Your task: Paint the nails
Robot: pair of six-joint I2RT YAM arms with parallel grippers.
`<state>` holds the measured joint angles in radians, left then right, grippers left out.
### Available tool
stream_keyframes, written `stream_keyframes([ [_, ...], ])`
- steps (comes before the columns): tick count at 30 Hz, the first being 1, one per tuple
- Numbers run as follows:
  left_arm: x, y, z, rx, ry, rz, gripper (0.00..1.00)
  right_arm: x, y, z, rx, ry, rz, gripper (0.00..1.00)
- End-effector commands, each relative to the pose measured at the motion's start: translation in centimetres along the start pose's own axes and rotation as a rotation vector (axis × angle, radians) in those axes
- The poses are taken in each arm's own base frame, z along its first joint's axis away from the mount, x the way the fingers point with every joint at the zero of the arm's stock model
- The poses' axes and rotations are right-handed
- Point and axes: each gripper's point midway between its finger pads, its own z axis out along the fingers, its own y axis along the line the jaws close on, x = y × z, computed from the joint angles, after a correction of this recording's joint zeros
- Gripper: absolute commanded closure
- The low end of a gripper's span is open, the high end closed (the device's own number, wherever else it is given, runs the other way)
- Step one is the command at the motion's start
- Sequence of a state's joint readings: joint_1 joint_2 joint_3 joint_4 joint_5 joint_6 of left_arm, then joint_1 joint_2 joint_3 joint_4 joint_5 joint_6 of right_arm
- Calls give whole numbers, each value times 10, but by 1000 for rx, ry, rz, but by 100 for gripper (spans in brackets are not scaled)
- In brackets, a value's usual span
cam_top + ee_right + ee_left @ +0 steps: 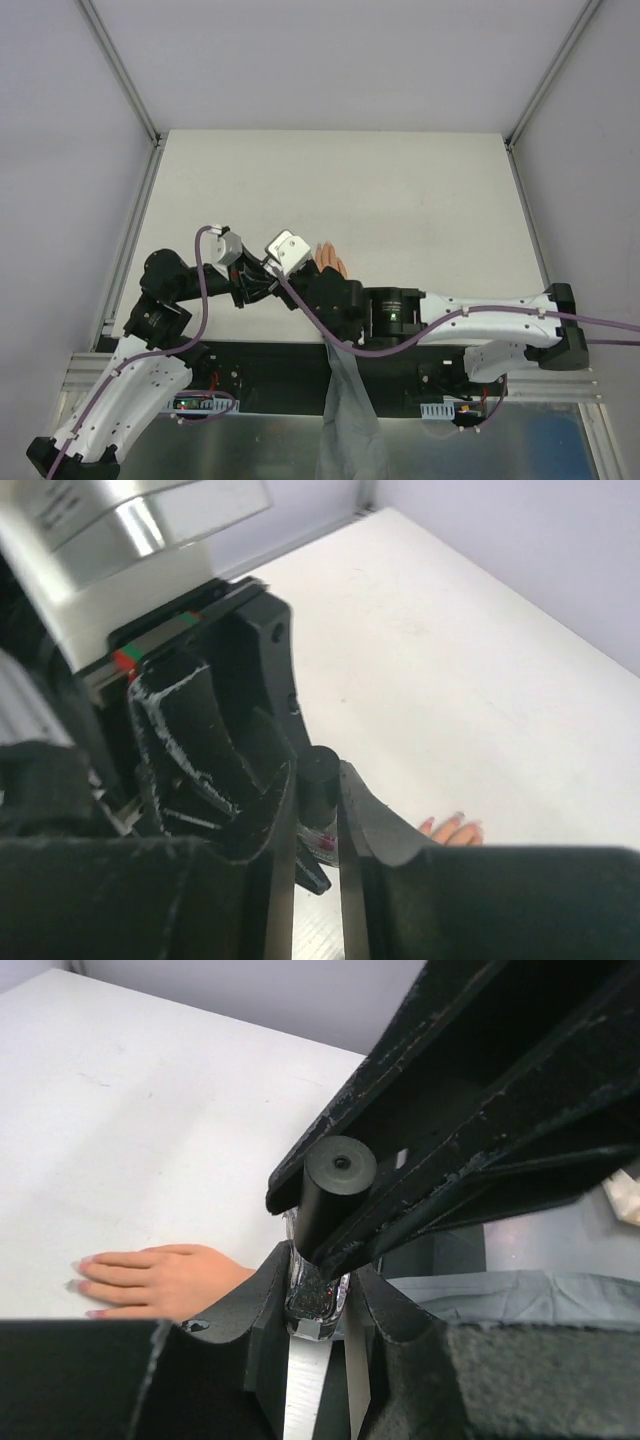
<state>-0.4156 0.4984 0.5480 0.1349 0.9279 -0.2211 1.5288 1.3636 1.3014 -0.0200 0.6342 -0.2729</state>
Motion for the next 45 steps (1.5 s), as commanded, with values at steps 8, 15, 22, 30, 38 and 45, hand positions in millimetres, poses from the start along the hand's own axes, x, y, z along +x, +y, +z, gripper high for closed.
stream_keyframes([
  [8,-24,28,0,-139,-51,35,100,-1,-48,-13,109,79,36,47],
  [15,-23,6,4,-3,-36,35,100,-11,-34,-28,-373,54,100,28],
  [22,-23,-30,3,212,-31,24,100,-39,5,-48,-812,-20,124,27],
  [30,-21,-35,2,250,-20,13,100,-53,9,-34,-922,-69,168,36],
  [38,-21,-36,3,257,-21,12,100,-54,19,-31,-1026,-64,198,60],
  [45,-27,0,8,42,-61,19,100,-38,11,-17,-949,-13,185,96],
])
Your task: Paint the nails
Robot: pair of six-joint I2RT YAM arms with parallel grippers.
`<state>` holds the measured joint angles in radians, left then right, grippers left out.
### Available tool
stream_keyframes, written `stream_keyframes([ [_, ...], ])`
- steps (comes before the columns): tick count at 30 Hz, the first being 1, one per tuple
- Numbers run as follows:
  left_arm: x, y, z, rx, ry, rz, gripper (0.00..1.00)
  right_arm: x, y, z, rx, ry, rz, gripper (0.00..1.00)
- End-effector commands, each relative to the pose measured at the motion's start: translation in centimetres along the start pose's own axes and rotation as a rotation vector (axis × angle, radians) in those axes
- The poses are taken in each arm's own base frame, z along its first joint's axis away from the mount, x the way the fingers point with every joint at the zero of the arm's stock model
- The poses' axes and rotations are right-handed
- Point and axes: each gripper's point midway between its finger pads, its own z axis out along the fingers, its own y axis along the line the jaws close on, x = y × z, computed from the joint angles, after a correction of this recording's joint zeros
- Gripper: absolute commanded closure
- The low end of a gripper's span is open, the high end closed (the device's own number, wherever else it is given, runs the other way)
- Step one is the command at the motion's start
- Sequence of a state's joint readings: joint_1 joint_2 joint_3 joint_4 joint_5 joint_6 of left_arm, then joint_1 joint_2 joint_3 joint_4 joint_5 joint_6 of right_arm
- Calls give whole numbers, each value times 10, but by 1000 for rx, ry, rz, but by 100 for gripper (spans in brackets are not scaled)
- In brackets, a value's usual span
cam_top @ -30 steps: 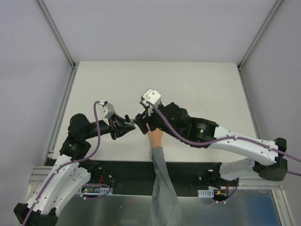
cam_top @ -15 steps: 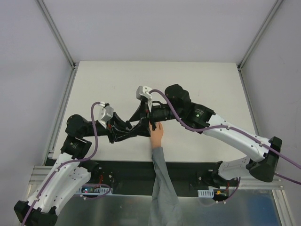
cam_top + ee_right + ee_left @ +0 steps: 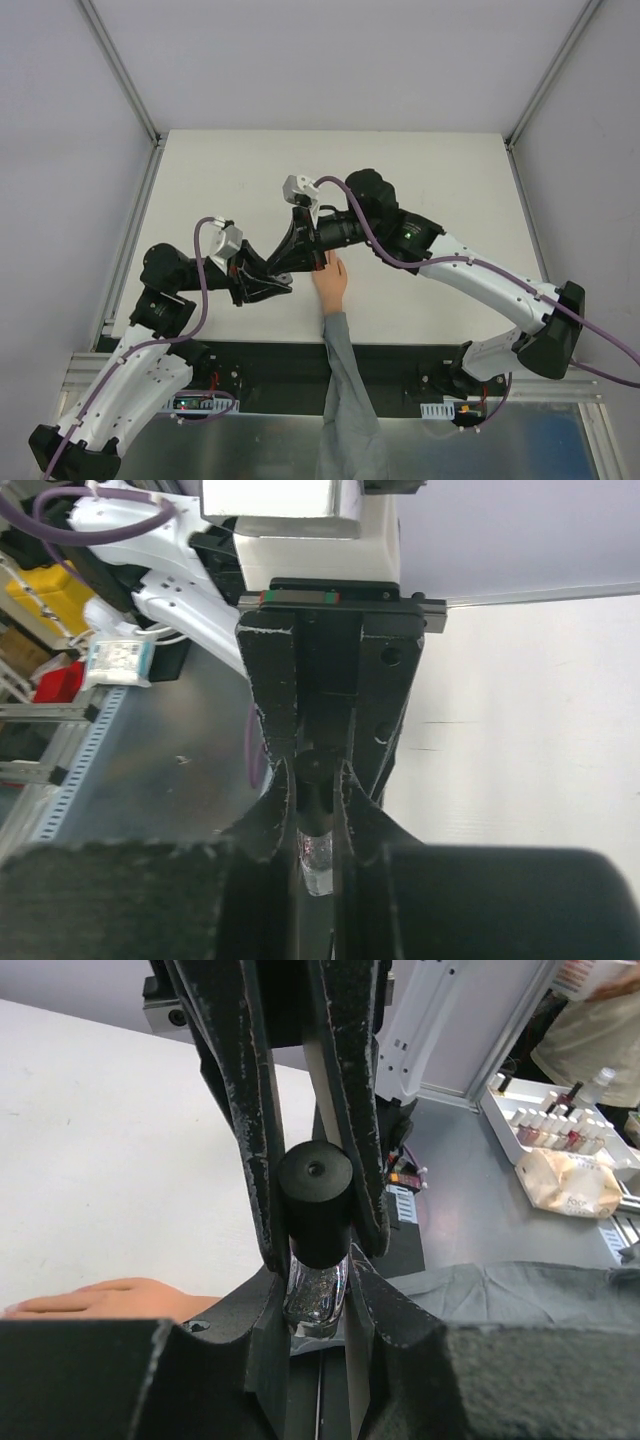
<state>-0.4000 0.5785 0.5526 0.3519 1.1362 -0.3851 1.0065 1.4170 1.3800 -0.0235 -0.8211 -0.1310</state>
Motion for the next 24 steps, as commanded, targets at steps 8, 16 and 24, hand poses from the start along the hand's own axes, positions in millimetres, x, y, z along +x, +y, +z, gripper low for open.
stream_keyframes([
  [8,-77,115,-30,-683,-163,170,100,-26,-136,-114,1399,-36,-224,100],
  [16,-109,134,1,-544,-46,379,100,-56,-147,-86,1326,-73,-173,82],
  [24,-69,93,18,-244,34,364,100,-52,-89,-79,827,-79,-95,40],
])
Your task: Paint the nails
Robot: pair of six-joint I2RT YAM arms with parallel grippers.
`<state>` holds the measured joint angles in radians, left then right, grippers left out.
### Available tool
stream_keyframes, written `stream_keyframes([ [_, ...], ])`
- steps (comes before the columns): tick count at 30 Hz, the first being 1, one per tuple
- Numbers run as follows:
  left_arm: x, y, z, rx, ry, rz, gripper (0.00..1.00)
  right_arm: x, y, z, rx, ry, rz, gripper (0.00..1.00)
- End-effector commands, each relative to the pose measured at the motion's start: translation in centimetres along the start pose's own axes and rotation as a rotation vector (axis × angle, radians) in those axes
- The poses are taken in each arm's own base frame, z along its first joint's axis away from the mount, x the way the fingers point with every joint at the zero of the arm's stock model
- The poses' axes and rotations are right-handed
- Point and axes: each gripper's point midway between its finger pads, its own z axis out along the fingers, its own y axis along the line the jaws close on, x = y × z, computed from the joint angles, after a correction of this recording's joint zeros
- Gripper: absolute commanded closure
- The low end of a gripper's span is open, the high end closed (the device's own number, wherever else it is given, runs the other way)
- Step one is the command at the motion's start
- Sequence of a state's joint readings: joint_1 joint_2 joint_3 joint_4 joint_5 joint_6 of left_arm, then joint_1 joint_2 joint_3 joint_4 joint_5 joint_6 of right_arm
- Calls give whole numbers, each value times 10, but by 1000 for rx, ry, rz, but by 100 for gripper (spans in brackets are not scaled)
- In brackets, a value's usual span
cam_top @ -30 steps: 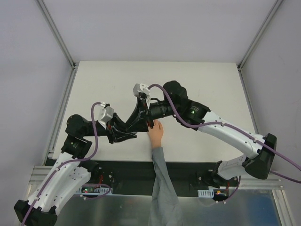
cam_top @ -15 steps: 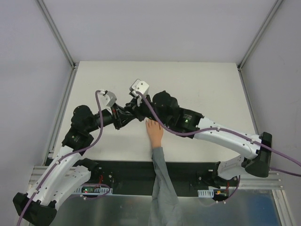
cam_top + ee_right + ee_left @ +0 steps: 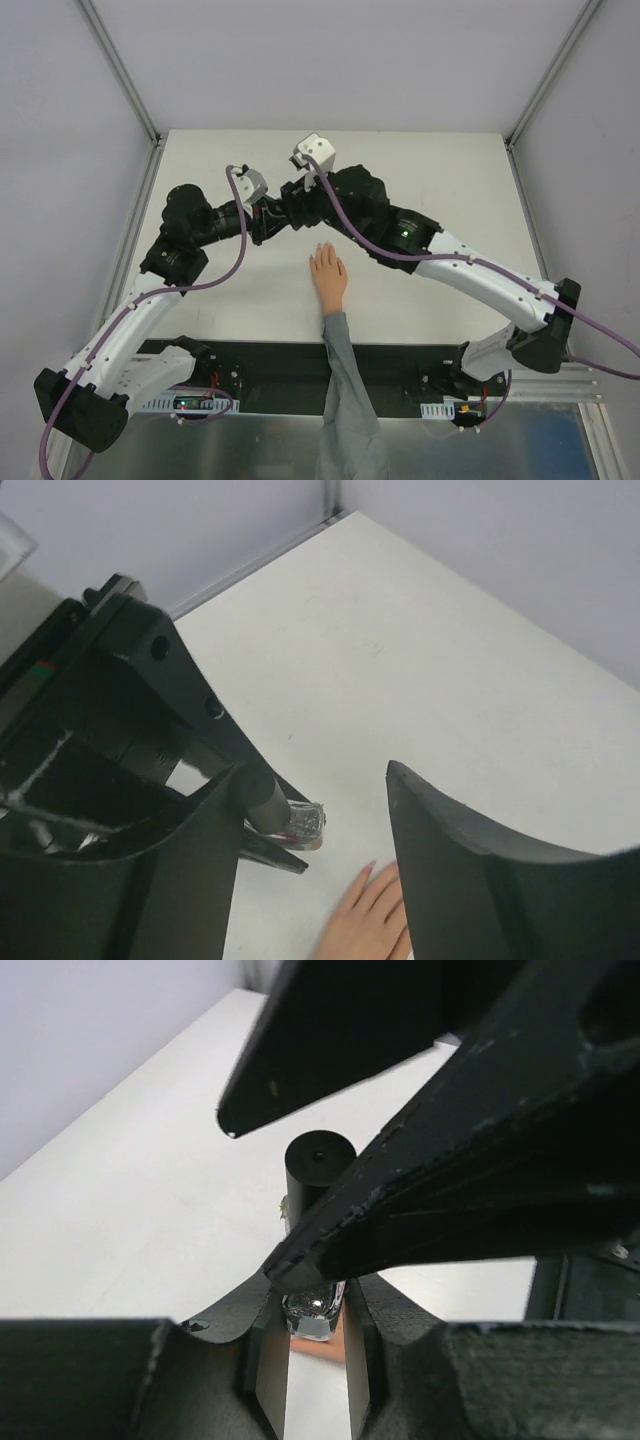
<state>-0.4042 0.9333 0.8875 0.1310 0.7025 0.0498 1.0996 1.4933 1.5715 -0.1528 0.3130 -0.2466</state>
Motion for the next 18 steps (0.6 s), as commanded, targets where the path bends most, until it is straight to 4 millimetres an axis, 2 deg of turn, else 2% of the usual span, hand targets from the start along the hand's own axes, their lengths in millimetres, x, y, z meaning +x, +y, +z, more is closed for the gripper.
stream_keyframes([
  [1,-20,-40,-10,211,-76,111,100,-12,24,-62,-341,-12,27,31],
  [2,-17,-45,-11,248,-72,103,100,-13,29,-74,-408,-20,26,29],
  [3,-16,-50,-12,276,-71,96,100,-13,25,-79,-448,-20,29,29],
  [4,-15,-54,-11,300,-62,67,100,-12,39,-91,-567,-22,27,29],
  [7,-19,-67,-15,386,-59,29,100,-16,39,-102,-658,-40,38,27],
  [9,-21,-75,-17,431,-77,28,100,-16,34,-99,-682,-36,70,27],
  [13,-24,-86,-22,496,-83,-10,100,-22,49,-100,-861,-40,100,30],
  [18,-22,-88,-20,527,-67,-48,100,-23,59,-95,-949,-50,92,35],
])
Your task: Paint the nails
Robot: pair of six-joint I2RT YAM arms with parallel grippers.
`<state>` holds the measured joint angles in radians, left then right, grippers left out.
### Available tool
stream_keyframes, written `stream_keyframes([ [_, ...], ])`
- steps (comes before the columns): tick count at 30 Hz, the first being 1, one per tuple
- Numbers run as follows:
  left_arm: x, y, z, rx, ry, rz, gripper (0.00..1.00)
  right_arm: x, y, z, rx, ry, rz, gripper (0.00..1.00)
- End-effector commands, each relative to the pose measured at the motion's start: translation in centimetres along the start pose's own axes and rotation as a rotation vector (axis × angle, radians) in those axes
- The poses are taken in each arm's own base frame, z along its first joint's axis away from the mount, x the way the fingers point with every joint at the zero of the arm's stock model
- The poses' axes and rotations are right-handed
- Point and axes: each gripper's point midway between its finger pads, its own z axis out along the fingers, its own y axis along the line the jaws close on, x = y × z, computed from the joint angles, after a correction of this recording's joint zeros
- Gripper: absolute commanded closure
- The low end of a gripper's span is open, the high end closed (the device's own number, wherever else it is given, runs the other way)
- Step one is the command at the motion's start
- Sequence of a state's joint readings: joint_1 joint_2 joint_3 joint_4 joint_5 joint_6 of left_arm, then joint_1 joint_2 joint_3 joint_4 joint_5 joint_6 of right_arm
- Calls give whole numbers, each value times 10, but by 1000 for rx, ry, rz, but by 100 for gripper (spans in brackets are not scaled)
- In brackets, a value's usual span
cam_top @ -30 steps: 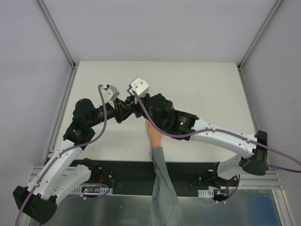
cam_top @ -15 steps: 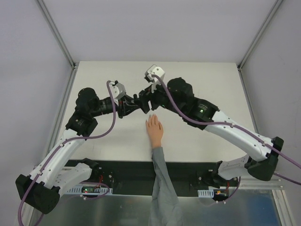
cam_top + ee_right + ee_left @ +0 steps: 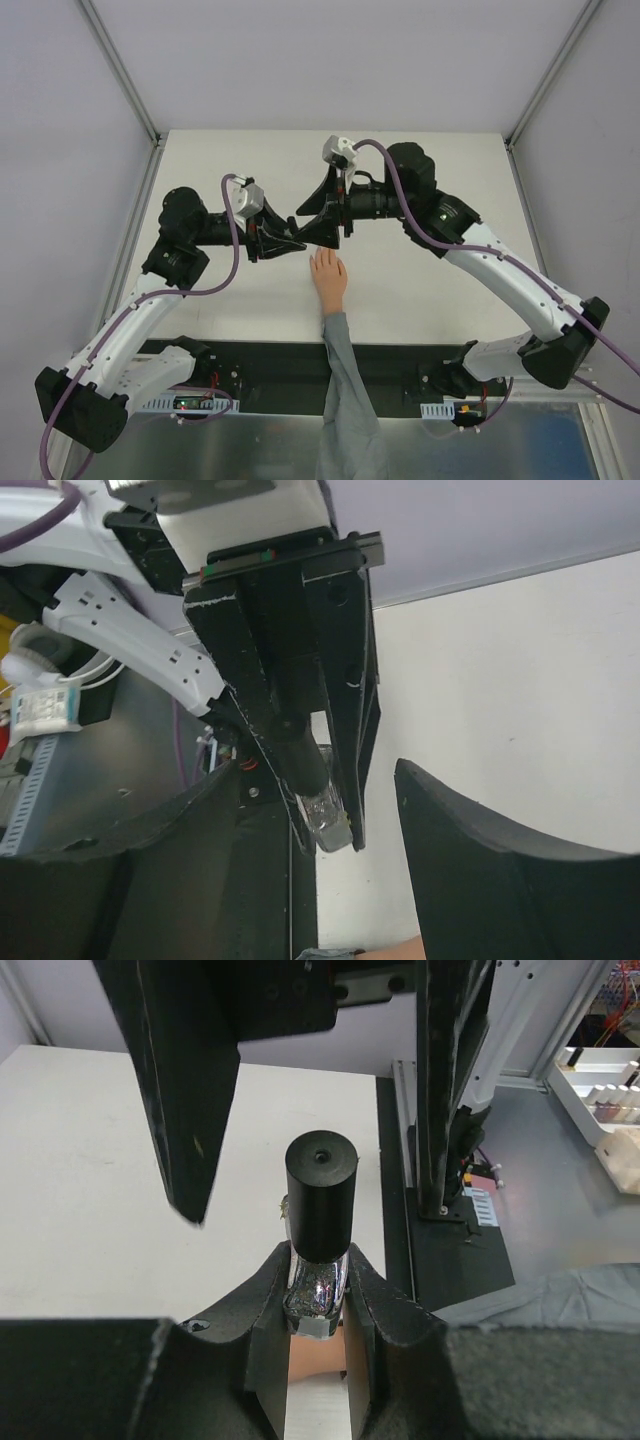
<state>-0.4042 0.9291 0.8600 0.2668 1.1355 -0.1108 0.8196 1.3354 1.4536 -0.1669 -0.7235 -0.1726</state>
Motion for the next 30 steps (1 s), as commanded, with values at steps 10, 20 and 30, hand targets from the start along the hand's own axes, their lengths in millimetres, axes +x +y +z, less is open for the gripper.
stream_keyframes([
  [10,-9,-11,2,100,-16,6,100,-21,31,8,-258,-48,-55,44],
  [20,-10,-19,2,142,-13,-4,100,-27,25,8,-285,-52,-28,57],
  [30,-15,-17,3,115,-26,-3,100,-17,12,12,-247,-40,-7,100],
])
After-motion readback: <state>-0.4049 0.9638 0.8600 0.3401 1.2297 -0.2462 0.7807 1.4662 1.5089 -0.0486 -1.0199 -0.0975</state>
